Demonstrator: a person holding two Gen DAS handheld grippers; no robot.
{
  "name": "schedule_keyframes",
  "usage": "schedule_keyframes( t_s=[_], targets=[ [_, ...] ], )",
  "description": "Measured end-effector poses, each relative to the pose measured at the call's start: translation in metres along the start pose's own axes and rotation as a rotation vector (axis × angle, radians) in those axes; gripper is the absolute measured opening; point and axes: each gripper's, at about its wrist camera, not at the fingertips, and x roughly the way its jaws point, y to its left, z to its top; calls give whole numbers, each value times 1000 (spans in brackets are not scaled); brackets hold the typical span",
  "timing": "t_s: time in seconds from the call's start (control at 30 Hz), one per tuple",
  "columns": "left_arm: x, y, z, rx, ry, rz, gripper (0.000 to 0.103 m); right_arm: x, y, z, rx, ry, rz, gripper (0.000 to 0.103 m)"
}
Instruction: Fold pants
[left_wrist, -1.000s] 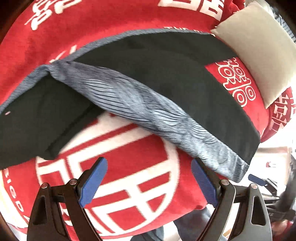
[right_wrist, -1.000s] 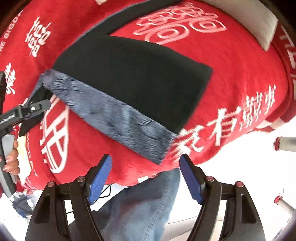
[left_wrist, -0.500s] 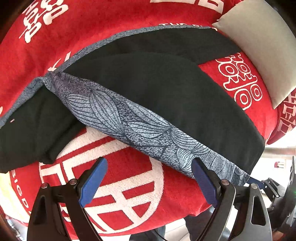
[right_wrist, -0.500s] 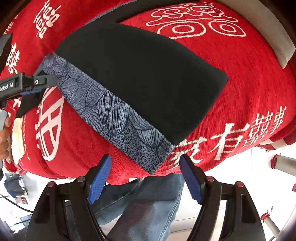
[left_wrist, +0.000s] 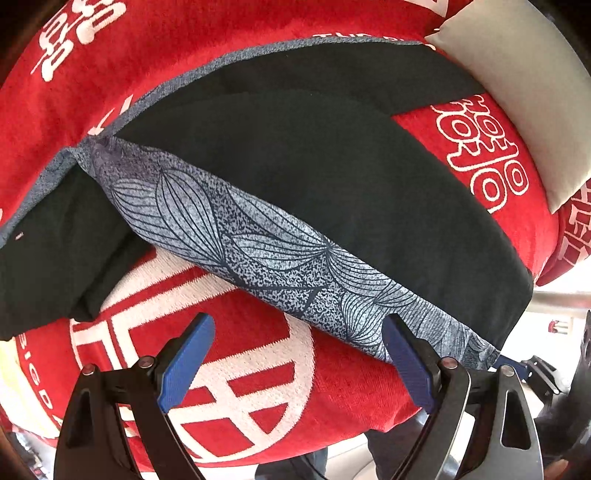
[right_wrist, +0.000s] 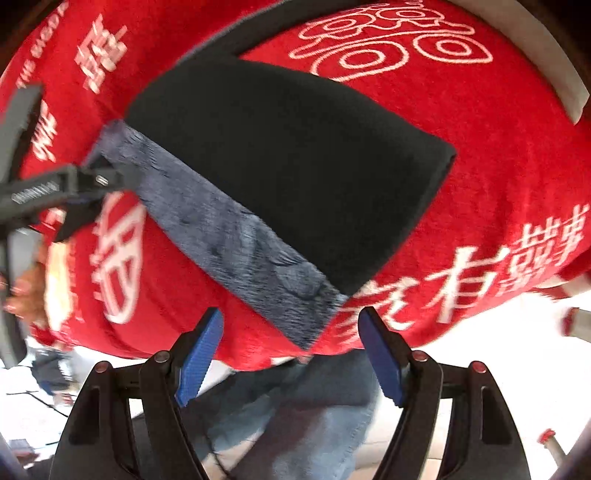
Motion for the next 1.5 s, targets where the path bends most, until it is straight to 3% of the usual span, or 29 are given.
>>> schedule_keyframes(
  t_s=[0.07, 0.13, 0.3, 0.47, 0.57, 0.6, 0.63, 0.67, 0.73, 0.8, 0.97, 1.07, 1.27, 1.5],
  targets=[
    [4, 0, -1, -2, 3, -4, 93, 2, -8, 0, 45, -3, 71, 78],
    [8, 2, -4, 1, 6, -3, 93, 5, -18, 0, 90, -14, 129, 68],
    [18, -2, -8, 2, 14, -20, 93, 0, -36, 0, 168, -53, 210, 58],
    [26, -9, -8, 15, 16, -23, 93, -6, -54, -3, 212, -56, 239, 56],
    [29, -17, -5, 16, 11, -49, 91, -5, -48, -2, 175, -45, 316, 41],
    [30, -19, -4, 15, 4, -60, 79, -2, -41, -1, 155, -31, 338, 35],
    [31, -21, -4, 15, 4, -79, 59, 0, -38, 1, 144, -21, 346, 28],
    [34, -23, -3, 10, 18, -102, 49, 4, -34, 2, 140, -3, 338, 6],
    [36, -26, -1, -4, 14, -132, 30, 10, -36, 3, 181, 20, 346, 3],
    [32, -25, 2, -18, -1, -157, 22, 2, -44, 3, 229, 7, 390, 3],
    [10, -21, 13, -64, -38, -238, 22, -45, -49, 20, 242, -48, 473, 3],
    [-4, -23, 25, -75, -58, -266, 22, -82, -45, 51, 193, -91, 477, 3],
    [-21, -18, 70, -127, -57, -351, 22, -137, -44, 146, 82, -170, 436, 3],
    [-32, -2, 147, -159, -155, -276, 22, -130, -41, 286, -27, -112, 321, 3]
  ],
)
